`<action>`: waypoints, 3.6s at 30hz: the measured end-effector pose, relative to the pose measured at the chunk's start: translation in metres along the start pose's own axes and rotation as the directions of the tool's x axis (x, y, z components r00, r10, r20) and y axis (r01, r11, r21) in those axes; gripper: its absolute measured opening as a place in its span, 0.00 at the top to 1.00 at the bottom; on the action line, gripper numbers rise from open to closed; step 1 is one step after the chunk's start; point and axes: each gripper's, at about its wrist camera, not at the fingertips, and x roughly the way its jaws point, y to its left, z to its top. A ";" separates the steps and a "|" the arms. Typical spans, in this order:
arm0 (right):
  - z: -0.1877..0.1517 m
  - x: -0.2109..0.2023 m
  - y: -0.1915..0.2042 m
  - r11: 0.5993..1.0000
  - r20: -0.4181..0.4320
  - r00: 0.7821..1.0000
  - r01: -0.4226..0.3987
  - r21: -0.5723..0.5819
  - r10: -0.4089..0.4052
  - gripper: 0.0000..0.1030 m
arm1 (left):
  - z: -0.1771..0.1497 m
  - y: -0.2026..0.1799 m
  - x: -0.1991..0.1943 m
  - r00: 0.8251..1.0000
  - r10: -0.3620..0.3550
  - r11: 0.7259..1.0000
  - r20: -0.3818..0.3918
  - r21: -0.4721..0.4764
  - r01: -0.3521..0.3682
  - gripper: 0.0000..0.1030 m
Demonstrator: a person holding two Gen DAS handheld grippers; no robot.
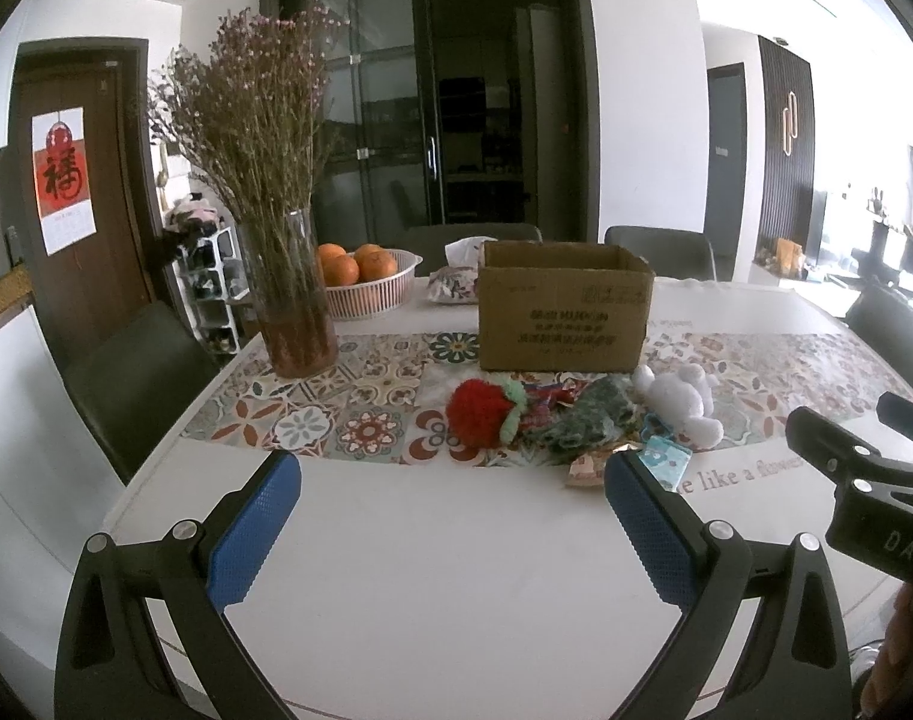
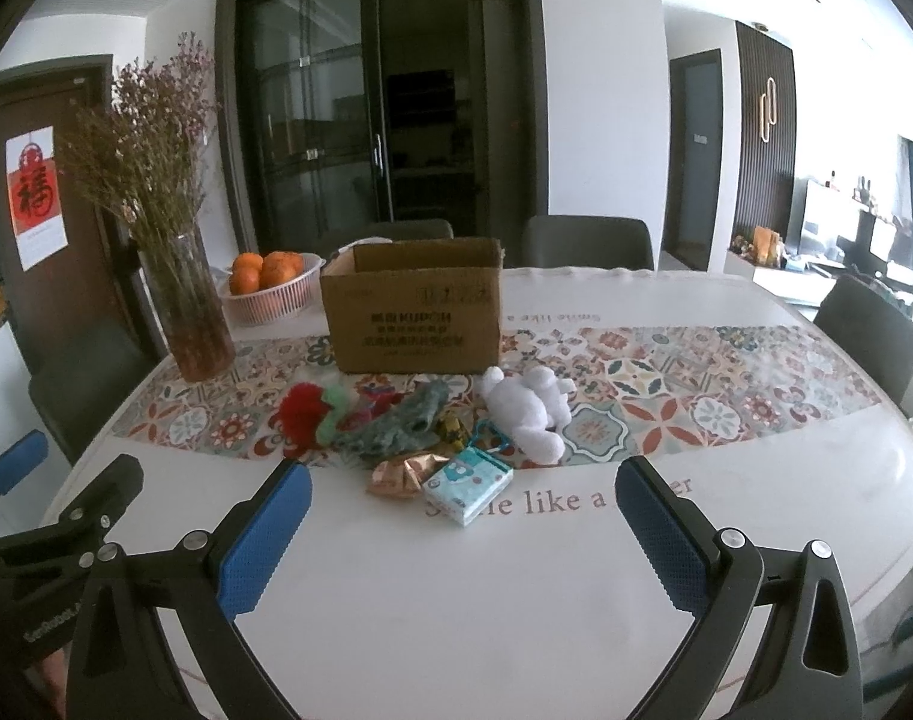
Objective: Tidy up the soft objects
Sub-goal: 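Grasp the red strawberry plush with the left tool while the right tool grasps the grey-green plush, then lift both plushes and carry them over the cardboard box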
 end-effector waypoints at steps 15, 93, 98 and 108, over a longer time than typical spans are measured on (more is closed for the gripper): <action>0.015 0.062 0.028 1.000 -0.060 0.998 -0.002 0.007 0.003 0.03 | 0.018 0.026 0.071 0.995 -0.081 0.997 -0.060 0.014 0.082 0.01; 0.015 0.250 0.019 0.960 -0.258 0.946 -0.132 0.245 0.196 0.88 | 0.029 -0.001 0.259 0.905 -0.320 0.944 -0.279 -0.012 0.330 0.60; 0.025 0.234 0.015 0.958 -0.212 0.957 -0.141 0.251 0.197 0.89 | 0.041 -0.002 0.240 0.917 -0.319 0.945 -0.239 -0.001 0.328 0.60; 0.054 0.200 0.012 0.958 -0.098 0.975 -0.175 0.228 0.202 0.89 | 0.072 -0.004 0.214 0.925 -0.340 0.939 -0.169 -0.008 0.344 0.61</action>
